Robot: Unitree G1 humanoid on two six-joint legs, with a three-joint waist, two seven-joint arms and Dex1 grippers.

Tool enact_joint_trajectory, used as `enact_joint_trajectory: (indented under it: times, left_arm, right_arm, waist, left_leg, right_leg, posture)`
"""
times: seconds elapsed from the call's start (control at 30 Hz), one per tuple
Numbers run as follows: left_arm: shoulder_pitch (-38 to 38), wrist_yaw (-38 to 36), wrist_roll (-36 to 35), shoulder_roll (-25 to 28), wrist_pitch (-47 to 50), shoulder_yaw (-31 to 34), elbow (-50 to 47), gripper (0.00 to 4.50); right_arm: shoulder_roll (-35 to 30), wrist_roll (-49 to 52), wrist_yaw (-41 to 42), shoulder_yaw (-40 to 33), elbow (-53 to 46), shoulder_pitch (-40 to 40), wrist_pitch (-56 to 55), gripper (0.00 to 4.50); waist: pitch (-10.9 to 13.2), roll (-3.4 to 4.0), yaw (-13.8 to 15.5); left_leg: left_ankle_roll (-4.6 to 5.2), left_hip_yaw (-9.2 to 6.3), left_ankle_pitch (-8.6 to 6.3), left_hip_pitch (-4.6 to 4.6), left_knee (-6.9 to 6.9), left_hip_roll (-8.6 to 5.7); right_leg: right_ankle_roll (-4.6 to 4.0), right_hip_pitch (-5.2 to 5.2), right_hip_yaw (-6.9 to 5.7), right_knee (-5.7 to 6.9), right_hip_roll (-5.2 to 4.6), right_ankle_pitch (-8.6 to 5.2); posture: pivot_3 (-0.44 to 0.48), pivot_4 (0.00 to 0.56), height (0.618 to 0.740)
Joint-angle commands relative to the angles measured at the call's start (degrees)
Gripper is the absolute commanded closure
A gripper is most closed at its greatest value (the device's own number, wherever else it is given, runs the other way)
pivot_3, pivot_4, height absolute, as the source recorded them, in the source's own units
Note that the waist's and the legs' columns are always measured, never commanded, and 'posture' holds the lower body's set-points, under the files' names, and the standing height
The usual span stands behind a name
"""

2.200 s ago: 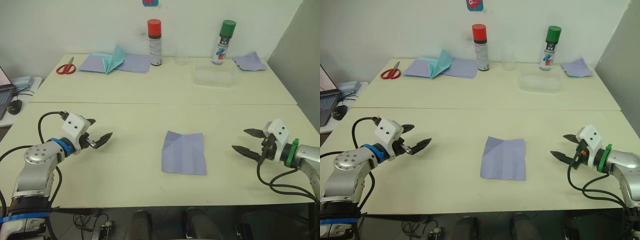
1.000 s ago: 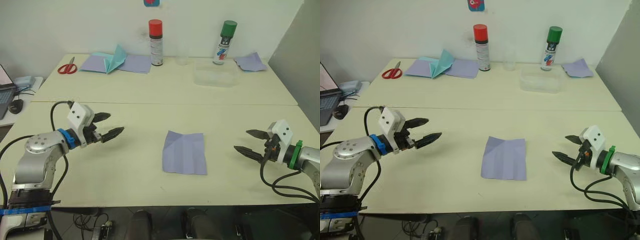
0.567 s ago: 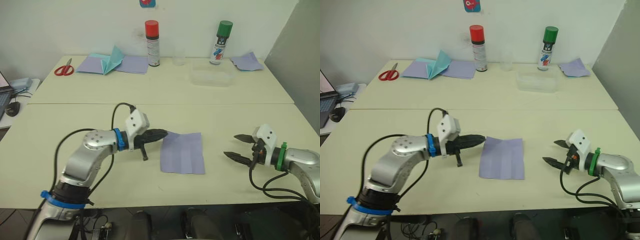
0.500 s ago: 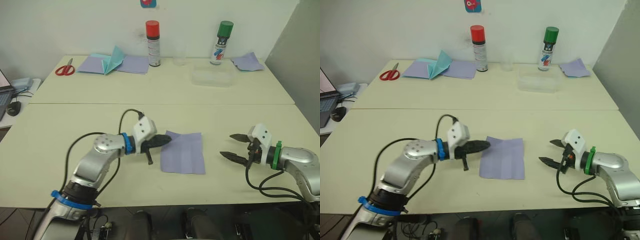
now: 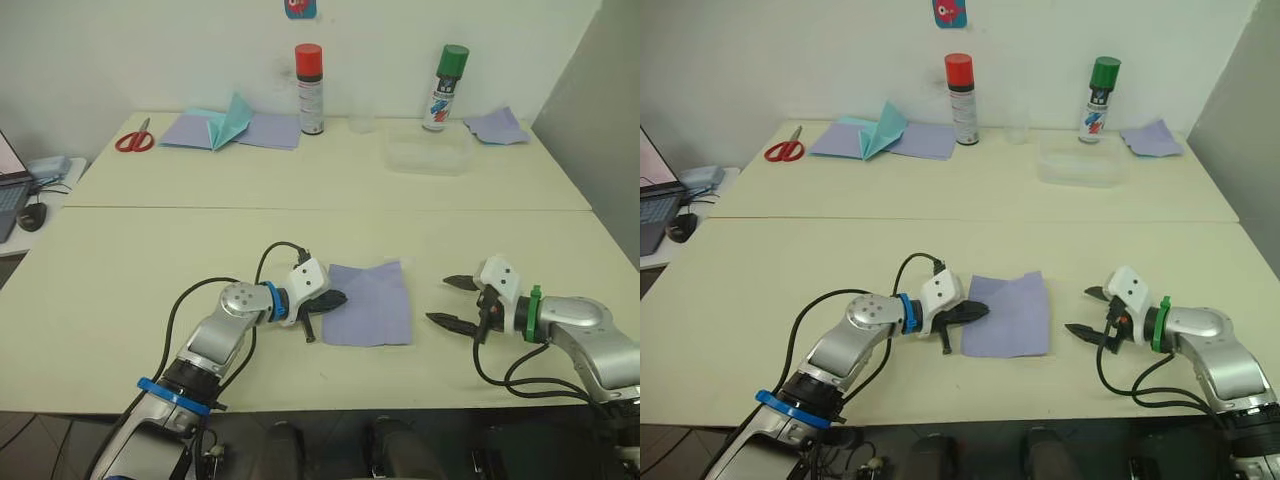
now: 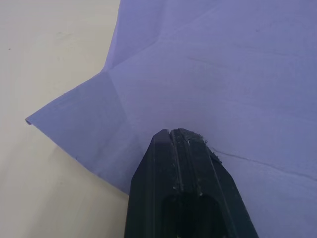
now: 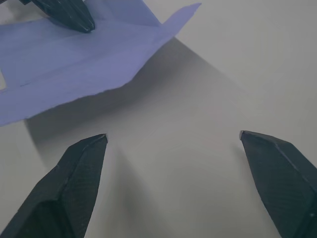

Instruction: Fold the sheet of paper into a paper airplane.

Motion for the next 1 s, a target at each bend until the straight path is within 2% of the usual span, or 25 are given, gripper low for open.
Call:
enact_joint_trajectory:
  times: [0.03, 0.33, 0.37, 0.63, 0.8, 1.0]
  left_arm:
    - [0.6, -0.5, 1.8, -0.4, 1.1, -1.6, 1.3, 4.50]
    - [0.5, -0.6, 1.7, -0.8, 1.6, -0.8, 2.4, 4.50]
    - [0.5, -0.6, 1.7, -0.9, 1.7, -0.9, 2.4, 4.50]
    - [0.6, -0.3, 2.2, -2.2, 1.9, -1.1, 3.4, 4.50]
    - [0.9, -0.5, 2.3, -2.1, 2.1, -1.1, 3.3, 4.50]
    - [1.4, -0.6, 2.4, -2.3, 2.2, -1.3, 3.6, 4.50]
  right_arm:
    - [1.4, 0.1, 0.5, 0.8, 0.0, -1.8, -0.9, 1.00]
    - [5.7, 1.8, -0.2, 2.1, -1.3, -1.9, 1.0, 4.24]
    - [6.4, 2.2, -0.3, 2.1, -1.5, -2.1, 1.3, 4.46]
    - [12.7, 7.9, -1.9, 1.2, -4.8, -6.2, 8.2, 4.46]
    - [13.2, 9.3, -2.4, 1.1, -6.1, -6.9, 10.0, 4.46]
    - [16.8, 4.0, -3.8, 8.5, -3.3, -8.9, 6.7, 4.46]
  waist:
    - [0.0, 0.01, 0.0]
    - [0.0, 0.03, 0.1]
    - [-0.1, 0.02, 0.1]
    - [-0.1, 0.08, 0.1]
    - [-0.1, 0.06, 0.2]
    - [-0.2, 0.10, 0.1]
  left_leg:
    - [0.00, 0.01, 0.00, 0.02, 0.01, 0.00]
    - [0.01, 0.02, 0.01, 0.01, 0.01, -0.02]
    - [0.01, 0.02, 0.01, 0.01, 0.00, -0.01]
    - [0.03, 0.02, 0.03, 0.03, 0.02, 0.00]
    - [0.04, 0.00, 0.03, 0.01, 0.02, -0.01]
    - [0.04, 0.01, 0.03, 0.03, 0.00, 0.00]
  right_leg:
    - [0.01, 0.01, 0.01, 0.01, 0.00, 0.01]
    - [0.02, 0.01, 0.03, 0.01, -0.01, 0.01]
    - [0.02, 0.01, 0.02, 0.01, -0.01, 0.01]
    - [0.08, 0.02, 0.02, 0.03, -0.01, 0.05]
    - [0.06, 0.03, 0.01, 0.00, -0.04, 0.04]
    - [0.06, 0.02, 0.00, 0.00, -0.04, 0.04]
  posture:
    - [0.000, 0.150, 0.740]
    - [0.000, 0.150, 0.740]
    - [0.000, 0.150, 0.740]
    - [0.000, 0.150, 0.740]
    - [0.000, 0.150, 0.740]
    - [0.000, 0.150, 0.740]
